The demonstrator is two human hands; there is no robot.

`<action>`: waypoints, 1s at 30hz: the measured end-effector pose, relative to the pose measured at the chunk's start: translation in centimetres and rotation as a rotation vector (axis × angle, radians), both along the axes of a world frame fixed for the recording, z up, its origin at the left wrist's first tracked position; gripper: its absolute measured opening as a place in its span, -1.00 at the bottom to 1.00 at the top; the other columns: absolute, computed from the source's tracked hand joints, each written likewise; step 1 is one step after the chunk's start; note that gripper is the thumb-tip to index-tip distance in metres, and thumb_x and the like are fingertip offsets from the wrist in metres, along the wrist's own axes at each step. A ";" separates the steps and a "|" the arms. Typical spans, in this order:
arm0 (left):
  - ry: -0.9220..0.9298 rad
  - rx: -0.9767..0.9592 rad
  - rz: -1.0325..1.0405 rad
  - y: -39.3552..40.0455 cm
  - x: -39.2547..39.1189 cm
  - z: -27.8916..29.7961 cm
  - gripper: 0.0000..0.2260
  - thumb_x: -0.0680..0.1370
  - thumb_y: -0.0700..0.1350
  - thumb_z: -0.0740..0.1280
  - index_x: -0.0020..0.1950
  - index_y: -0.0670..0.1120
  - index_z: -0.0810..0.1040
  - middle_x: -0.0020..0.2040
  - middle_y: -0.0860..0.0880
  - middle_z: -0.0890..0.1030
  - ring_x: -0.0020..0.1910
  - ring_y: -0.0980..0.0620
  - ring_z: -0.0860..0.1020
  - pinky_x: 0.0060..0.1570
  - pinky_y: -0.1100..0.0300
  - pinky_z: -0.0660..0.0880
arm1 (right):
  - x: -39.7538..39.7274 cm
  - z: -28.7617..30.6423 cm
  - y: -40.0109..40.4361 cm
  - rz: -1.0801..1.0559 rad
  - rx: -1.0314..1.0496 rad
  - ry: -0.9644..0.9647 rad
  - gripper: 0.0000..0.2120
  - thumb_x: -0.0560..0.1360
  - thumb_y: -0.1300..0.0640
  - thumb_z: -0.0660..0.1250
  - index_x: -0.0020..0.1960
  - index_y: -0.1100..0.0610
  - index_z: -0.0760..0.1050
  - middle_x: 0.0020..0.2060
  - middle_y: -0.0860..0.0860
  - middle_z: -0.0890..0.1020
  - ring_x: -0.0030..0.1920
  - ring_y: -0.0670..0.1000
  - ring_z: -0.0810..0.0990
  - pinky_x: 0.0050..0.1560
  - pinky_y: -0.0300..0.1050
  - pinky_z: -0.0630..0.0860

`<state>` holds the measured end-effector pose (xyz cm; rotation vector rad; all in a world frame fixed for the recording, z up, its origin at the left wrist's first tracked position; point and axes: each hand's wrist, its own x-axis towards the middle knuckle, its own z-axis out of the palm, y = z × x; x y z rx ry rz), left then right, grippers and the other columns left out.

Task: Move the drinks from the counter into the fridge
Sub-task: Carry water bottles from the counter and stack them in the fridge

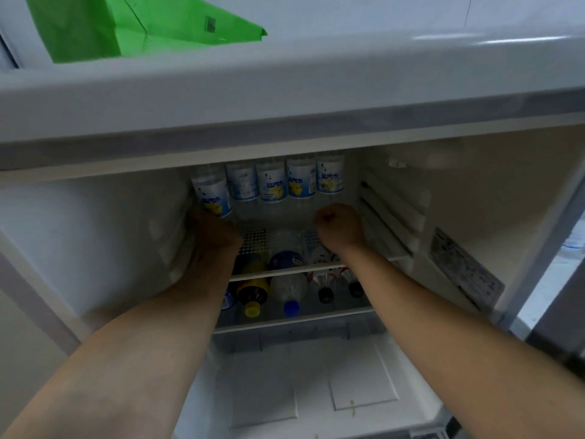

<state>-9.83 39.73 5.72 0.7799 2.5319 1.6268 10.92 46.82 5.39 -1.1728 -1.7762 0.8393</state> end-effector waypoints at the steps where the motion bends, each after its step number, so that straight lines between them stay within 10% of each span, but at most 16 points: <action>1: 0.014 0.044 -0.041 -0.1 0.6 0.2 -0.51 0.54 -0.29 0.33 0.45 -0.23 0.29 0.38 -0.25 0.42 0.33 -0.21 0.44 0.31 0.01 0.42 | 0.0 0.1 -0.3 0.002 -0.012 0.017 -0.77 0.56 0.22 0.25 -0.26 0.19 0.56 -0.31 -0.01 0.57 -0.31 -0.13 0.48 -0.28 -0.27 0.33; 8: 0.201 0.038 -0.262 -2.7 5.2 1.2 -0.63 0.59 -0.21 0.27 0.40 -0.17 0.38 0.33 -0.19 0.48 0.30 -0.16 0.47 0.27 0.06 0.44 | 1.8 -1.0 -4.7 -0.043 -0.080 0.175 -0.85 0.55 0.21 0.26 -0.12 0.08 0.59 -0.18 0.00 0.67 -0.21 -0.03 0.61 -0.23 -0.18 0.53; 15: 0.208 0.292 -0.309 -9.7 12.6 -3.7 -0.97 0.62 -0.13 0.29 0.02 -0.03 0.52 -0.17 0.00 0.59 -0.19 0.13 0.54 -0.11 0.32 0.46 | 5.7 -4.1 -10.3 -0.060 -0.178 0.386 -0.84 0.50 0.09 0.41 -0.24 -0.10 0.57 -0.30 -0.21 0.64 -0.25 -0.28 0.59 -0.33 -0.46 0.40; 18: 0.219 0.232 -0.343 -14.3 14.8 -6.8 -0.89 0.63 -0.12 0.27 -0.07 0.06 0.51 -0.26 0.18 0.55 -0.23 0.33 0.53 -0.25 0.58 0.33 | 7.4 -6.6 -13.2 -0.072 -0.261 0.472 -0.90 0.50 0.08 0.43 -0.17 -0.10 0.60 -0.30 -0.26 0.64 -0.23 -0.31 0.59 -0.29 -0.47 0.45; 25: 0.065 -0.044 -0.485 -23.4 16.8 -15.4 -0.64 0.59 0.05 0.15 -0.38 0.01 0.45 -0.45 0.01 0.54 -0.38 0.15 0.53 -0.41 0.39 0.35 | 12.8 -12.4 -20.4 -0.167 -0.439 0.415 -0.88 0.52 0.08 0.42 -0.19 -0.03 0.57 -0.33 -0.13 0.60 -0.33 -0.23 0.53 -0.26 -0.38 0.45; 30: 0.023 -0.268 -0.641 -25.7 18.6 -20.7 -0.56 0.61 -0.24 0.28 -0.50 -0.06 0.44 -0.57 -0.08 0.51 -0.55 0.11 0.50 -0.49 0.33 0.38 | 18.3 -15.4 -25.6 -0.334 -0.527 0.465 -0.88 0.50 0.25 0.45 -0.18 0.09 0.60 -0.39 -0.13 0.59 -0.35 -0.24 0.53 -0.22 -0.45 0.44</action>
